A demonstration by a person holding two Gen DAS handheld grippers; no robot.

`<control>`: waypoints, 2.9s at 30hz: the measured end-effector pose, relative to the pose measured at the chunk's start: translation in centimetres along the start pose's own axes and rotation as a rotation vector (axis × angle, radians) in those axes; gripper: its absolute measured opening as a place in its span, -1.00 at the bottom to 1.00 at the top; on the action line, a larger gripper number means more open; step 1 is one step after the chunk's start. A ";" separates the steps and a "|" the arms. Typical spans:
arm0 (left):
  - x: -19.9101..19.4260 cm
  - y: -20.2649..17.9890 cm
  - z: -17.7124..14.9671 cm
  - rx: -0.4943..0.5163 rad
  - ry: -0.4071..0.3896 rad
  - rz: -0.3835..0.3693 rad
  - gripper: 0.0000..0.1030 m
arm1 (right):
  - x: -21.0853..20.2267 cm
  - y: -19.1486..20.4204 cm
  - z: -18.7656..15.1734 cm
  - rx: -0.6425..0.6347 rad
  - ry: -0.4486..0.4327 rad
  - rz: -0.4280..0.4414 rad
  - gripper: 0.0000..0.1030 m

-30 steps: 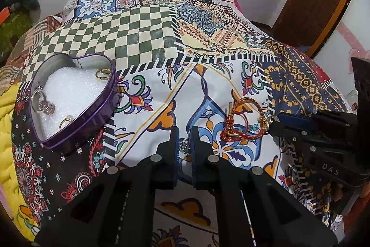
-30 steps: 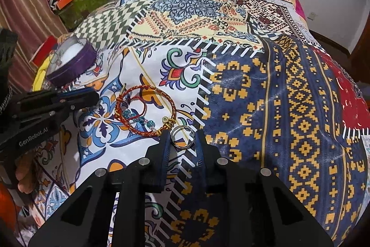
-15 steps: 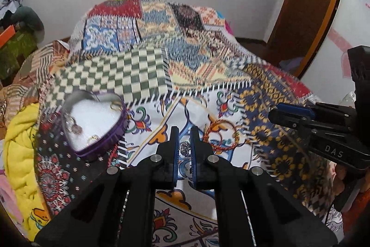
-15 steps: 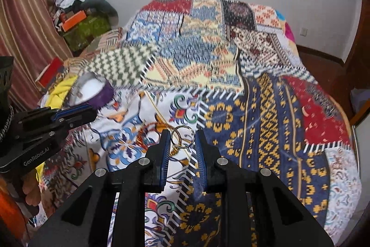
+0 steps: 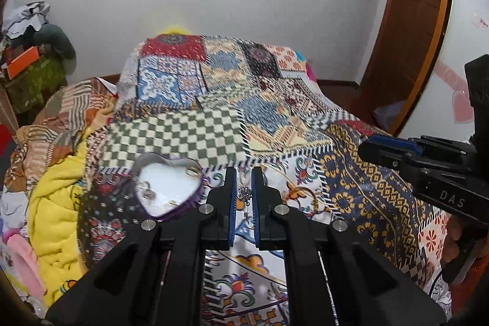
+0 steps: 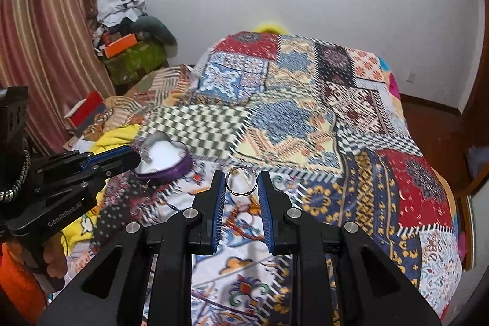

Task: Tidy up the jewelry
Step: 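Carry the ring and earring in both tools toward the heart tin, then open both tools over the heart tin to release the ring and earring, then move both tools back to the beaded bracelets on the quilt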

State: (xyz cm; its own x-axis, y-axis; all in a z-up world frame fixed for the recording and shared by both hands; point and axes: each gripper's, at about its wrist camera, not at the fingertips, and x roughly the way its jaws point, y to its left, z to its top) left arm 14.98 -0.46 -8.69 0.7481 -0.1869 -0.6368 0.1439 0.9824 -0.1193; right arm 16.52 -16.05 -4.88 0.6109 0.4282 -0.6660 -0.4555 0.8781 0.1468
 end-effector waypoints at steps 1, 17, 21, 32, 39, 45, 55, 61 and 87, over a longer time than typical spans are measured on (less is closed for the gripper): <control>-0.3 0.3 0.1 -0.005 -0.009 0.006 -0.86 | 0.0 0.3 0.1 -0.003 -0.003 0.005 -0.62; -3.0 6.0 2.1 -0.066 -0.106 0.088 -0.86 | 3.2 6.5 2.8 -0.078 -0.020 0.125 -0.62; -2.6 7.0 2.3 -0.068 -0.110 0.102 -0.86 | 4.8 7.4 3.3 -0.086 -0.010 0.145 -0.62; 1.5 9.6 2.2 -0.109 -0.056 0.094 -0.86 | 10.4 8.4 3.5 -0.129 0.078 0.159 -0.62; 4.8 10.4 1.7 -0.121 -0.003 0.083 -0.86 | 13.5 8.0 3.1 -0.119 0.141 0.179 -0.62; 7.0 11.4 1.3 -0.140 0.037 0.064 -0.86 | 15.5 8.2 2.4 -0.123 0.198 0.205 -0.62; 8.4 11.9 0.7 -0.157 0.088 0.048 -0.85 | 16.1 8.9 1.5 -0.157 0.250 0.231 -0.62; 7.1 12.2 1.2 -0.163 0.071 0.070 -0.82 | 16.0 9.4 1.7 -0.173 0.272 0.223 -0.61; -1.3 4.3 3.8 -0.010 -0.080 0.080 -0.35 | 3.5 2.3 4.2 -0.020 0.032 0.075 -0.42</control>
State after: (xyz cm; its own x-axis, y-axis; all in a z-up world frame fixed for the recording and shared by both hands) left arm 17.12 4.00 -5.48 0.8064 -0.1072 -0.5815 0.0757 0.9941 -0.0783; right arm 20.33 -11.68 -3.81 0.5536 0.4857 -0.6765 -0.5126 0.8389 0.1829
